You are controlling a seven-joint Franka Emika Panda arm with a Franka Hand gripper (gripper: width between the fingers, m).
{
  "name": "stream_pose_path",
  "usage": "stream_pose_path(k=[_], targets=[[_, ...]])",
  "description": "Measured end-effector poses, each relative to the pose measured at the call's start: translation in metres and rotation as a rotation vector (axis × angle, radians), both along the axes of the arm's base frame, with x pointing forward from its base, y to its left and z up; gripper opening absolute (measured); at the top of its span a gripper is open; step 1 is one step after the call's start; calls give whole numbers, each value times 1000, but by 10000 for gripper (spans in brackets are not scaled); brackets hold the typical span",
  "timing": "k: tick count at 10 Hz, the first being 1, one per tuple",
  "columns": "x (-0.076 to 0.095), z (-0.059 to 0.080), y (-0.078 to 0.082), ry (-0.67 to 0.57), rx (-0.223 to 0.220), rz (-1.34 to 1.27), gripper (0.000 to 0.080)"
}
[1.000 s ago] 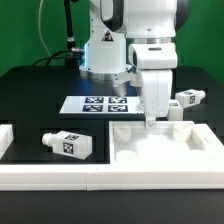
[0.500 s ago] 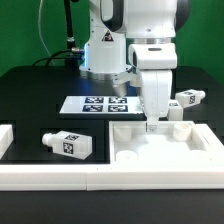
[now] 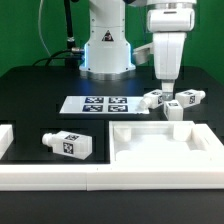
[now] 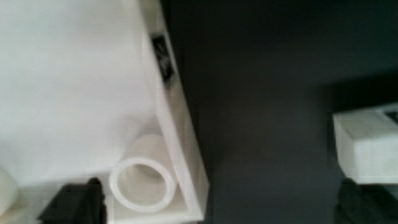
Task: Assemble one leg
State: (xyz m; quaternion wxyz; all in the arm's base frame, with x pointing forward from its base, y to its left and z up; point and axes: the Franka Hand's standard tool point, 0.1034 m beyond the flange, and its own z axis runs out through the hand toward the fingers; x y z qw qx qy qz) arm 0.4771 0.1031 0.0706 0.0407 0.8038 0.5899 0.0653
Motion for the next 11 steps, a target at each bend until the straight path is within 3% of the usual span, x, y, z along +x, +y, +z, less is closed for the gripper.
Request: stream_pose_path(k=[2, 4, 5, 8, 11], targets=[[0, -1, -2, 2, 1, -10, 649], [8, 0, -1, -77, 2, 204, 649], [9, 0, 3, -80, 10, 177, 649], [10, 1, 14, -42, 93, -249, 649], [12, 2, 13, -41, 91, -240, 649]])
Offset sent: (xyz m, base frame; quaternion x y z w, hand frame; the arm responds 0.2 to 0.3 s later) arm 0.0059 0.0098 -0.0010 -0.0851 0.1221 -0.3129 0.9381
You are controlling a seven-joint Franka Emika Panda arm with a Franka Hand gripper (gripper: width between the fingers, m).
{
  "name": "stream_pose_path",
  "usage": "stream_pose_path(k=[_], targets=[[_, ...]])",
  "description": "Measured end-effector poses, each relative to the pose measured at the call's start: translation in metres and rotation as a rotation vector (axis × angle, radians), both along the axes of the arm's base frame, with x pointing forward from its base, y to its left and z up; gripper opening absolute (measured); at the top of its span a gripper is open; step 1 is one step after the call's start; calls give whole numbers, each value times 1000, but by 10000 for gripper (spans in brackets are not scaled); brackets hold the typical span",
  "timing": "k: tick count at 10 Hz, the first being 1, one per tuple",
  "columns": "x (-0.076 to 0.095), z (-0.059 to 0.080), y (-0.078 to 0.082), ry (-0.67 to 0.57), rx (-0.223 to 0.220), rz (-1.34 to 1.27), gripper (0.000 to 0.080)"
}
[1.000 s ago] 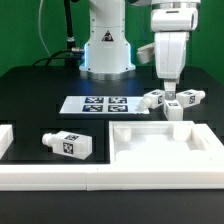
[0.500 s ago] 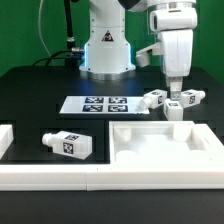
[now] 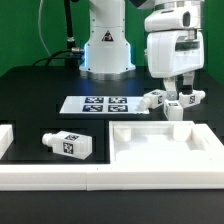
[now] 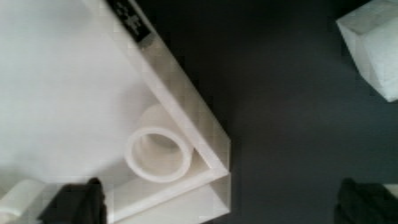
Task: Assemble one leg
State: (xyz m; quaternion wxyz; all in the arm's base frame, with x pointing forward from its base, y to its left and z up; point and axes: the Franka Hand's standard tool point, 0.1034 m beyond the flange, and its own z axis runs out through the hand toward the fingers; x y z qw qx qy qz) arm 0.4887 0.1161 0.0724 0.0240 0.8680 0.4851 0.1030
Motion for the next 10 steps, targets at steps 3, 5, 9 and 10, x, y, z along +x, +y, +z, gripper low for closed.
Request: stream_pose_path(k=[3, 5, 9, 10], targets=[[-4, 2, 6, -2, -1, 12, 649], [-10, 0, 12, 24, 3, -36, 649], [-9, -3, 7, 28, 8, -62, 649], [-9, -3, 7, 30, 14, -89, 649]])
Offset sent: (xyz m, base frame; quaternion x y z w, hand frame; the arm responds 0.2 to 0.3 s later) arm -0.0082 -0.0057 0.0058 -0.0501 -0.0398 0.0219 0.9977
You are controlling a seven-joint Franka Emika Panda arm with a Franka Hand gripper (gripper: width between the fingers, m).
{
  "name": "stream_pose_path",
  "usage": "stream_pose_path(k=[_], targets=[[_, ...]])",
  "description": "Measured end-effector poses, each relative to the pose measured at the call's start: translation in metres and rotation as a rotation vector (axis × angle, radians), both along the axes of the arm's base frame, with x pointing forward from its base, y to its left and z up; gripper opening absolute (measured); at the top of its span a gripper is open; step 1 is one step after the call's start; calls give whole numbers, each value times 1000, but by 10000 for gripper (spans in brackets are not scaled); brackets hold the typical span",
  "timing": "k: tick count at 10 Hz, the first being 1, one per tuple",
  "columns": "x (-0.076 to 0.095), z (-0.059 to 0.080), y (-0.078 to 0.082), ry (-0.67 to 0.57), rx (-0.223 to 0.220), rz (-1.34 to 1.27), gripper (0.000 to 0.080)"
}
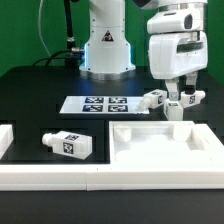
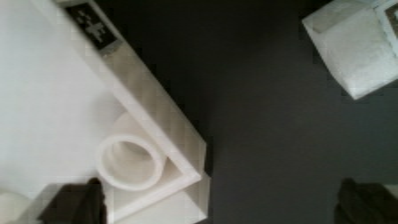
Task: Assemble one leg
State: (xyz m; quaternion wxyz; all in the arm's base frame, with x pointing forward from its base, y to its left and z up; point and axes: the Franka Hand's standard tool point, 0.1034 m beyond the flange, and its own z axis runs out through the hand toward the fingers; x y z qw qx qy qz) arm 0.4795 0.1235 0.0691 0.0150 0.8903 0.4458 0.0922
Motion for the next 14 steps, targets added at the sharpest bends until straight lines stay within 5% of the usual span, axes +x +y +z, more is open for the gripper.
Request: stream_pose_path(k=[5, 9, 12, 14], targets=[[-7, 2, 16, 105, 106, -661, 649], [-7, 2, 16, 127, 93, -669, 649], [-14, -1, 12, 388, -75, -801, 649], [-11, -6, 12, 434, -92, -807, 649]])
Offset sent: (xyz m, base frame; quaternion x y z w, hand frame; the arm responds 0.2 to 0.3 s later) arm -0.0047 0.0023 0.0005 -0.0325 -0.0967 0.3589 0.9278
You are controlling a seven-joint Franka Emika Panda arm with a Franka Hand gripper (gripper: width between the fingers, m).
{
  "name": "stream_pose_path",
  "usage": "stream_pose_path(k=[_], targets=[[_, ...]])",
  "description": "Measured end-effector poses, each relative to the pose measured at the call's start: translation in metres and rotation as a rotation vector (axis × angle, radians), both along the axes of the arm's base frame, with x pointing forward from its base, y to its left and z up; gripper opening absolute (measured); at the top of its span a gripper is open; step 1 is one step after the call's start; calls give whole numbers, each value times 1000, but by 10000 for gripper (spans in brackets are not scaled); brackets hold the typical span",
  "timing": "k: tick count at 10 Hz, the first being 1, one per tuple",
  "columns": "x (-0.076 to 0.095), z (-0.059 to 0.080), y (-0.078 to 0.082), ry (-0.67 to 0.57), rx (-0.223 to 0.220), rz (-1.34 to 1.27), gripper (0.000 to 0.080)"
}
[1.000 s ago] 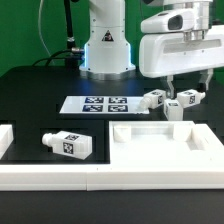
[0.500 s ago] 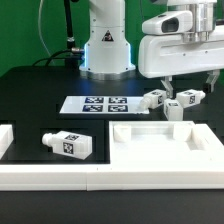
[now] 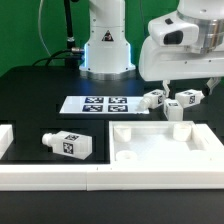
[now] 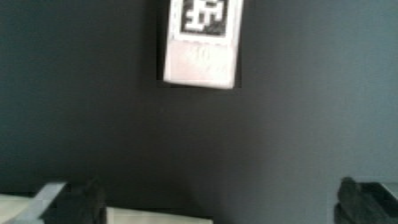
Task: Assemble one leg
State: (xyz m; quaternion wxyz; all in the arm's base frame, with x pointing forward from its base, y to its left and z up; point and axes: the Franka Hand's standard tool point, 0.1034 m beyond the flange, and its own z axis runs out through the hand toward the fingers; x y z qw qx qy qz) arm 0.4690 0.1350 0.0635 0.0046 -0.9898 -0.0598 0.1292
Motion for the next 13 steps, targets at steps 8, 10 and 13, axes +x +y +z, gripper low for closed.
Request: stream_pose_path(k=[8, 10, 13], targets=[[-14, -7, 12, 437, 10, -77, 649], [-14, -8, 11, 439, 9, -80, 649], [-32, -19, -3, 670, -84, -106, 649]])
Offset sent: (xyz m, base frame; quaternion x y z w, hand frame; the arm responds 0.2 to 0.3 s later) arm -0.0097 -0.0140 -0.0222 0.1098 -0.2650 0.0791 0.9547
